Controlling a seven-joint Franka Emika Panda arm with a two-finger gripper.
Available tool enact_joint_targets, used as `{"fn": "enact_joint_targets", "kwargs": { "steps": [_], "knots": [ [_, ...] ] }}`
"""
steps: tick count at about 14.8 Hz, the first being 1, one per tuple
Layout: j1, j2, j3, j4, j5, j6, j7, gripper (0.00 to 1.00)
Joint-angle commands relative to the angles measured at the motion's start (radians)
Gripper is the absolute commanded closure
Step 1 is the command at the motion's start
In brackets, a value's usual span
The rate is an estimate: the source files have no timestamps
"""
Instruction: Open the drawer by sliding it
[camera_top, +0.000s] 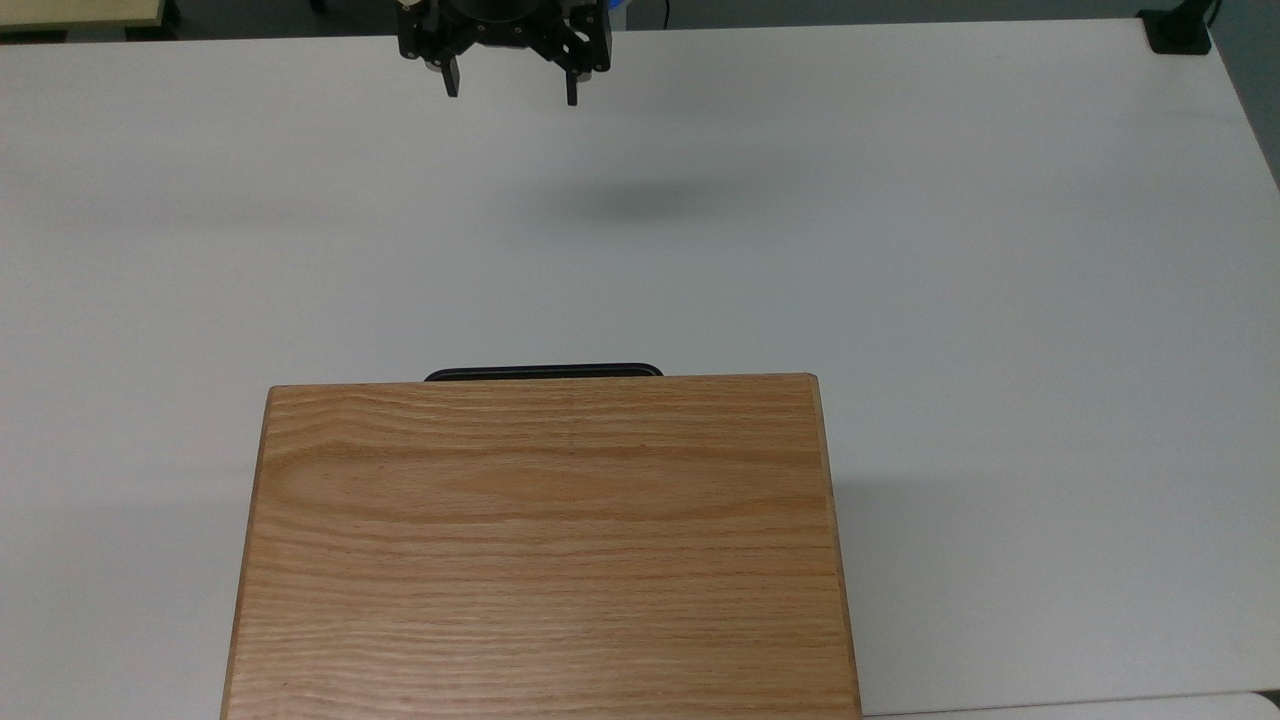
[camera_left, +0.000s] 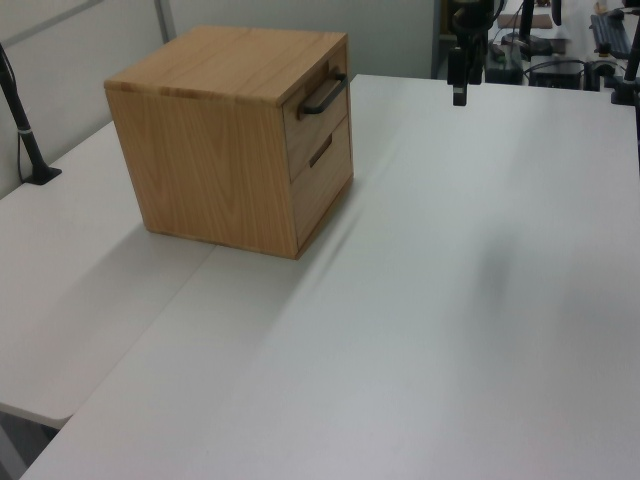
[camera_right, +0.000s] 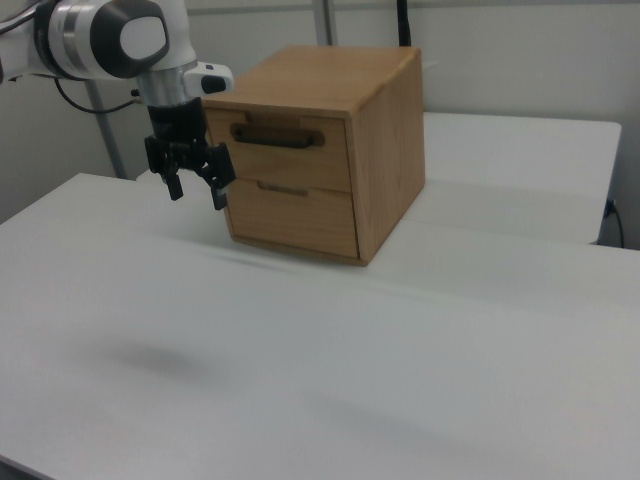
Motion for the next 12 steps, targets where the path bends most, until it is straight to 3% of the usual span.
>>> {"fn": "enact_joint_targets", "kwargs": {
  "steps": [1, 12],
  "knots": [
    [0.007, 0.009, -0.012, 0.007, -0.018, -0.013, 0.005, 0.0],
    [0.006, 0.009, -0.013, 0.009, -0.031, -0.016, -0.026, 0.0]
  ]
}}
